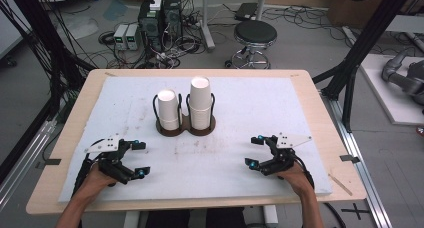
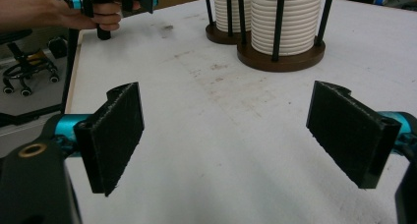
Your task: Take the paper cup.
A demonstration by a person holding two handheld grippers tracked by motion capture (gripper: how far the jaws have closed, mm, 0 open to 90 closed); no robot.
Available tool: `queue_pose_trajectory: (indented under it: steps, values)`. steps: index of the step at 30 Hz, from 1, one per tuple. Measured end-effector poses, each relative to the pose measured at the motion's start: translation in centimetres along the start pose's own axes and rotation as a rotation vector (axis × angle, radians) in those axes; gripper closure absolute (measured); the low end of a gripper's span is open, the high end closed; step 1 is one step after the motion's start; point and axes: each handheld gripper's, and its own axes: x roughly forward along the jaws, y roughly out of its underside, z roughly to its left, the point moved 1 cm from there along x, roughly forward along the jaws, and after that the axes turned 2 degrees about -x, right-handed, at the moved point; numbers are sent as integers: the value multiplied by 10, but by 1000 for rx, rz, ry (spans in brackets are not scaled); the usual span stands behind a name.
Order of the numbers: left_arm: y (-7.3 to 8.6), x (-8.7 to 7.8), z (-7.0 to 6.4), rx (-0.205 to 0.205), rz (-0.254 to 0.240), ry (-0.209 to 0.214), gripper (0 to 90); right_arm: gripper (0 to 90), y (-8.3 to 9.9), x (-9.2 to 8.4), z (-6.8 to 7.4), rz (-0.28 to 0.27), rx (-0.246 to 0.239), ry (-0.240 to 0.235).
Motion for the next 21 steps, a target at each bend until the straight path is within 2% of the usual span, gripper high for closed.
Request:
queue_pose_trajectory:
  steps: [7, 15, 21]
  values:
    - [0, -2, 2, -4, -10, 2, 19, 148, 0, -1, -1, -13, 17, -5]
    - [0, -1, 1, 0, -9, 0, 19, 148, 1, -2, 0, -21, 6, 3]
    - [0, -2, 2, -11, -19, 4, 19, 149, 1, -2, 0, -22, 8, 4]
